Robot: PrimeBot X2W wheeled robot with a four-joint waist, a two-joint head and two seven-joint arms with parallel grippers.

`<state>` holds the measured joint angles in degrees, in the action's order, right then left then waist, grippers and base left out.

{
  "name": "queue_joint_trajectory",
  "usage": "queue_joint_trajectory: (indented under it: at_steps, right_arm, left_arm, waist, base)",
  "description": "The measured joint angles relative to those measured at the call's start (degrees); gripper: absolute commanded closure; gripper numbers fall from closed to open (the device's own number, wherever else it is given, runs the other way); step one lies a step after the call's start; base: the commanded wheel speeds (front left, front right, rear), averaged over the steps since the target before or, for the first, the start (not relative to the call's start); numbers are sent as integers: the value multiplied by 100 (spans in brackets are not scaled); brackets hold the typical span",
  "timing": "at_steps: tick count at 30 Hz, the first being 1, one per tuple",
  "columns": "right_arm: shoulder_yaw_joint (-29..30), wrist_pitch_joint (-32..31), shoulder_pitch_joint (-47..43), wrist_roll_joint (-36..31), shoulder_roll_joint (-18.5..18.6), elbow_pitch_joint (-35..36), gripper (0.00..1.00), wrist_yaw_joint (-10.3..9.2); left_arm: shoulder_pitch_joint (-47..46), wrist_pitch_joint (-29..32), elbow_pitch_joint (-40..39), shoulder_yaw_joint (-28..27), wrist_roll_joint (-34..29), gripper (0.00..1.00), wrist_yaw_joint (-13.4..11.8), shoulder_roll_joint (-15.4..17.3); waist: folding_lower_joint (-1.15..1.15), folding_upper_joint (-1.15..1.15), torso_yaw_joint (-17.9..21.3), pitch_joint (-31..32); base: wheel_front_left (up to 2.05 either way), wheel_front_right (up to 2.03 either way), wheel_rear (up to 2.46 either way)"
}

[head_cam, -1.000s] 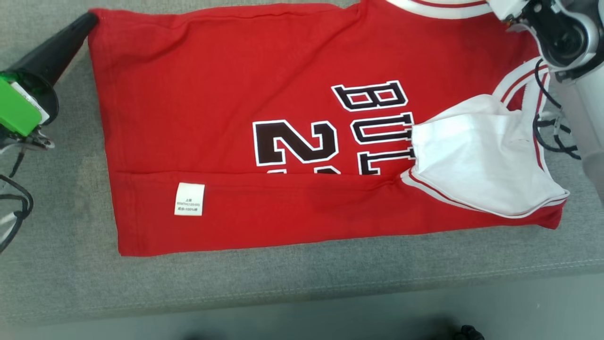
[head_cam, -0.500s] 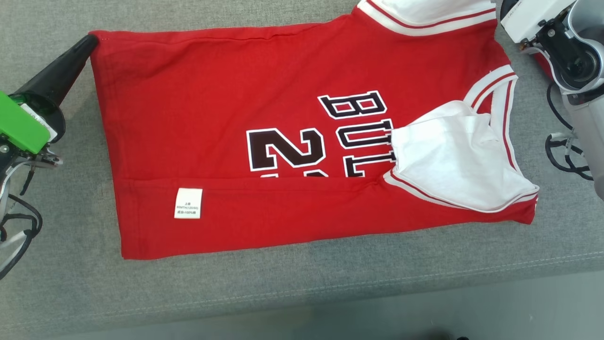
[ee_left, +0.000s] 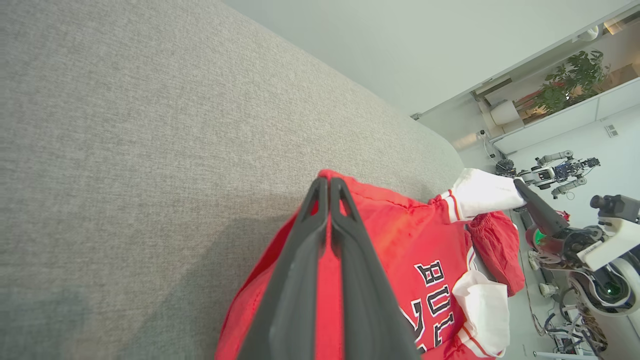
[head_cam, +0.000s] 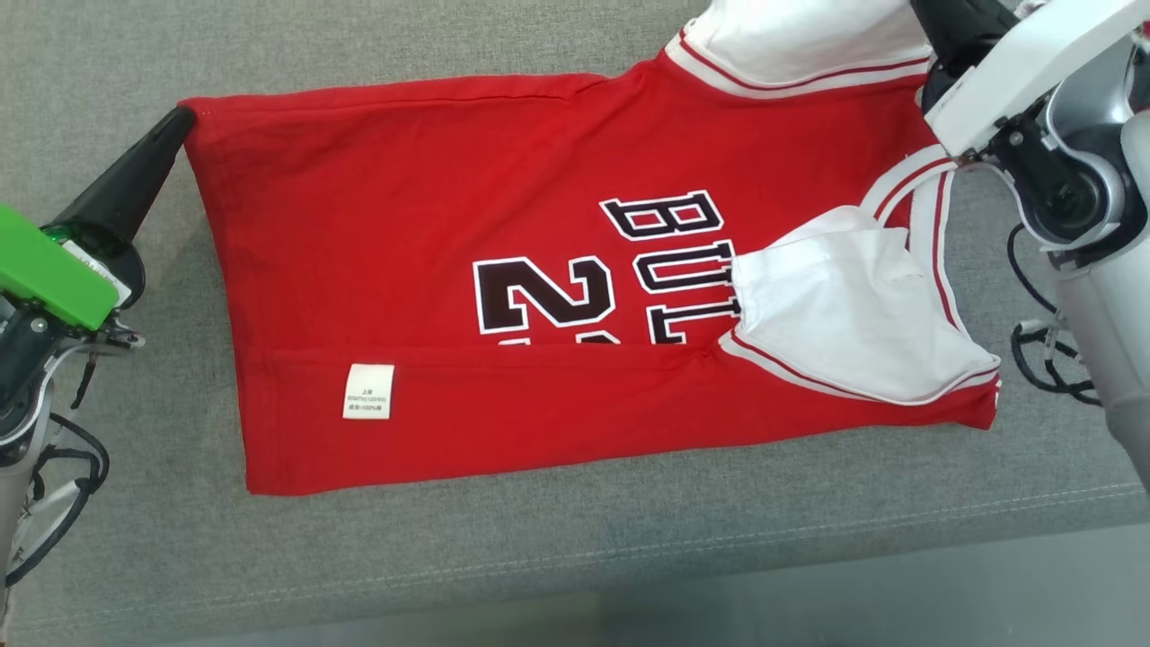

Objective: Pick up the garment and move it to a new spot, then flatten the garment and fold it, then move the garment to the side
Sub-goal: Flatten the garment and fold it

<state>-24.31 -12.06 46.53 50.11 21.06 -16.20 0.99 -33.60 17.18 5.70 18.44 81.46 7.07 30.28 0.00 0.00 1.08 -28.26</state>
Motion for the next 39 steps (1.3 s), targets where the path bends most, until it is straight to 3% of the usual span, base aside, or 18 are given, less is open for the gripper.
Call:
queue_joint_trajectory:
  at_steps: [16,39]
  right_arm:
    - [115,185,-1229,310,25,546,100,-18]
    - [309,354,-2407,553,138,1386,100,-268]
  left_arm:
    - [949,-485,-21,-21,123,100,0,-53]
    - [1755,-877,-148,-110,310,100,0,-38]
  waist:
    - [0,0,89,465]
    - [0,0,155,849]
  base:
    - [0,0,0]
    - [0,0,0]
